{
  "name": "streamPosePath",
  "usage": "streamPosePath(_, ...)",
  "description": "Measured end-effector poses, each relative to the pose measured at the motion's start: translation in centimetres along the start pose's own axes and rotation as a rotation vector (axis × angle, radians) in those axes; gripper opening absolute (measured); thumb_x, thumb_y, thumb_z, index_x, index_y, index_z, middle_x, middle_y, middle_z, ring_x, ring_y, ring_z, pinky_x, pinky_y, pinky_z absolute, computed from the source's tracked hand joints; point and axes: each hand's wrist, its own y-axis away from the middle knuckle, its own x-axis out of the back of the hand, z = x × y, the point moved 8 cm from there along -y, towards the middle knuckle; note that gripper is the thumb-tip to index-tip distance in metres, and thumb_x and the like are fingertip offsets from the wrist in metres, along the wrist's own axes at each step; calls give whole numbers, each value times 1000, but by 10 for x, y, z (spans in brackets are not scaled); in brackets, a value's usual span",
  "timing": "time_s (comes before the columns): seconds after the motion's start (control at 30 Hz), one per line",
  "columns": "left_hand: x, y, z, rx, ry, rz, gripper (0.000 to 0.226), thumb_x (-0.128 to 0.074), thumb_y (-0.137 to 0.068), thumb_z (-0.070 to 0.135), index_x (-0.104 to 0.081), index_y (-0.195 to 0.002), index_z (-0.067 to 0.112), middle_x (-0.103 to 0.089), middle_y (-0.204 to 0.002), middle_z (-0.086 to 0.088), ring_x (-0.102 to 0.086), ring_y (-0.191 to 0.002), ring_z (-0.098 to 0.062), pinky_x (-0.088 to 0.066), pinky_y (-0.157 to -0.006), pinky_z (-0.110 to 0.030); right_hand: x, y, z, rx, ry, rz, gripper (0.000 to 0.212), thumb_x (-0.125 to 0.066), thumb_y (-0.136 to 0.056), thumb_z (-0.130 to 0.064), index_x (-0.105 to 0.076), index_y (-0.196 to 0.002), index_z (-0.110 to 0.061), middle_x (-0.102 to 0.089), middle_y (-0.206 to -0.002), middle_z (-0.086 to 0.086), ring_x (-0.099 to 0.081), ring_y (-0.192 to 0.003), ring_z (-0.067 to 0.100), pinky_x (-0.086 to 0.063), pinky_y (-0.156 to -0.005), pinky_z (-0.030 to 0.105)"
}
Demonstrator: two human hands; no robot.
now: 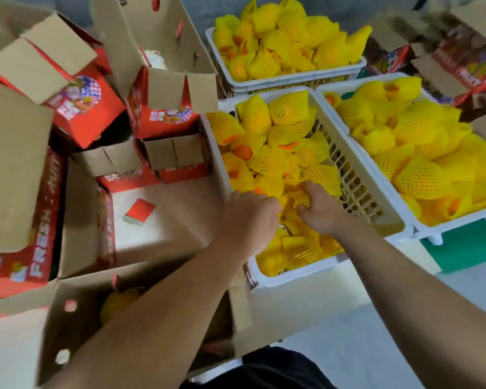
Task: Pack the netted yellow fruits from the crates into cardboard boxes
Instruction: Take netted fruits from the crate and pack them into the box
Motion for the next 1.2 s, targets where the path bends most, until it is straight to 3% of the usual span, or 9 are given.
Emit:
streamPosePath(0.17,-23,0,3,27,-322,-129,23,-47,-96,25,-69,-97,24,-71,-99,0,-61,-105,-28,-32,-92,-42,-31,-42,31,39,701,-225,82,-72,-87,-21,-26,-155,-21,-23,-155,9,-31,-136,42,-38,-108,51)
streamPosePath(0.3,-25,-4,5,77,-400,-186,25,-42,-101,24,-67,-99,23,-70,-103,-1,-59,-106,-28,-34,-98,-41,-42,-52,36,-83,696,-221,87,-76,-84,-19,-25,-154,-29,-17,-155,9,-22,-140,38,-30,-114,47)
streamPosePath(0.43,-21,-7,7,125,-376,-184,17,-51,-97,34,-64,-103,25,-72,-103,-1,-60,-104,-28,-32,-99,-40,-31,-54,43,-95,675,-160,88,-80,-81,-37,-28,-152,-27,-34,-150,10,-31,-139,36,-33,-110,44)
streamPosePath(0.53,-27,-10,4,151,-360,-177,45,-51,-95,58,-58,-125,26,-71,-116,-2,-59,-112,-28,-32,-102,-44,-5,-52,61,-204,320,-83,92,-76,-73,-65,-42,-143,-16,-51,-140,16,-48,-131,40,-44,-99,44)
streamPosePath(0.63,-23,-18,2,223,-217,-84,81,-42,-86,84,-44,-145,28,-67,-130,2,-59,-120,-27,-37,-99,-44,-1,-48,63,-342,-306,-113,57,-64,-84,-64,-65,-109,-12,-67,-98,14,-67,-86,32,-48,-71,31)
streamPosePath(0.73,-12,-24,1,246,-9,15,91,-47,-82,88,-35,-152,32,-62,-139,5,-59,-125,-24,-43,-99,-44,-31,-37,34,-429,-828,-406,52,-56,-91,-63,-62,-98,-11,-56,-65,9,-50,-48,18,-39,-47,26)
streamPosePath(0.93,-8,-16,-19,362,348,111,79,-72,-80,68,-44,-148,39,-54,-131,6,-58,-110,-23,-52,-90,-44,-40,-23,-12,-256,-1224,-720,53,-62,-91,-52,-62,-133,-20,-73,-111,11,-71,-76,20,-58,-64,27)
streamPosePath(1.1,-4,-10,-26,389,552,244,31,-72,-90,33,-58,-117,41,-60,-100,24,-57,-95,2,-51,-74,-31,-33,-26,-14,-236,-1321,-679,54,-68,-87,-42,-60,-131,-12,-72,-103,13,-68,-74,21,-57,-62,24)
streamPosePath(1.2,-3,-9,-24,384,536,235,25,-65,-86,52,-57,-107,42,-64,-93,24,-61,-93,2,-49,-70,-27,-29,-27,-18,-175,-1341,-644,58,-76,-86,-34,-58,-137,-13,-70,-118,15,-70,-93,23,-57,-74,30)
